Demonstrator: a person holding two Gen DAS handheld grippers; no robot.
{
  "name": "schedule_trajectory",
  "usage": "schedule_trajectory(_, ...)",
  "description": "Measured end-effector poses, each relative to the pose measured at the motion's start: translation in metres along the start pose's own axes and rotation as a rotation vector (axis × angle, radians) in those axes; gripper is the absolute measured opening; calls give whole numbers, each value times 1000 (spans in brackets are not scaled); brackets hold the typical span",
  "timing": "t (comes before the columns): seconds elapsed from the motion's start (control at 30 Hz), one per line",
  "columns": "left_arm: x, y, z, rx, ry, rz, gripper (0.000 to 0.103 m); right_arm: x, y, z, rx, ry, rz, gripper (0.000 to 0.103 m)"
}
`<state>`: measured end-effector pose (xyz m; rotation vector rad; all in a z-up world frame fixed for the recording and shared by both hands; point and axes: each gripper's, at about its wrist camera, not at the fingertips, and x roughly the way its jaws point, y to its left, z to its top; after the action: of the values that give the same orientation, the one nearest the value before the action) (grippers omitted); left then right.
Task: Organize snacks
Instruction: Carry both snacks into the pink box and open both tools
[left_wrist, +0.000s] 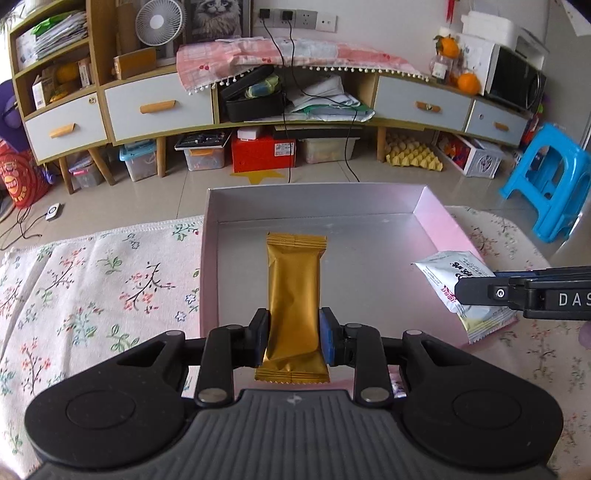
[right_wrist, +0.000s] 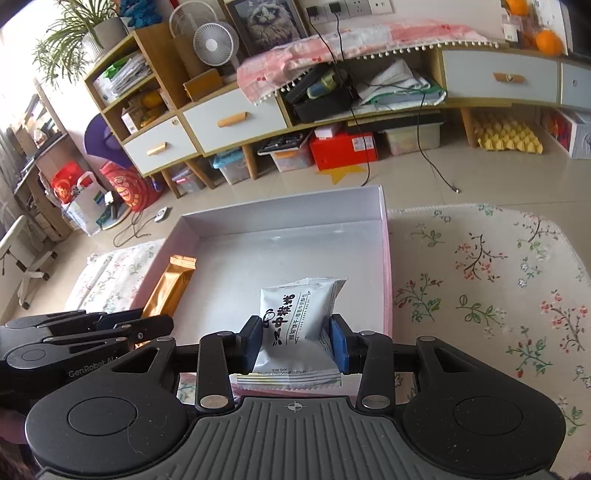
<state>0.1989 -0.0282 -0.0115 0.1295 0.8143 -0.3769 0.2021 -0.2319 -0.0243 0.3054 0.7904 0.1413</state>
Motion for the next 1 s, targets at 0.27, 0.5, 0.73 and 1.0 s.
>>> schedule_trajectory(0.27,11,-1,-3,22,24,31,26,16,-6,-2,11,20,-3,39)
schedule_trajectory(0.5,15,-2,-1,29,37,36,27,20,-6,-2,10,28,-2,41)
schedule_trajectory(0.73,13,-3,1,36,27,51,58,20,-5,0,24,41,20,54)
schedule_trajectory(1.0,-1,-2,0,27,22,44,68,3,5,2,17,32,28,69)
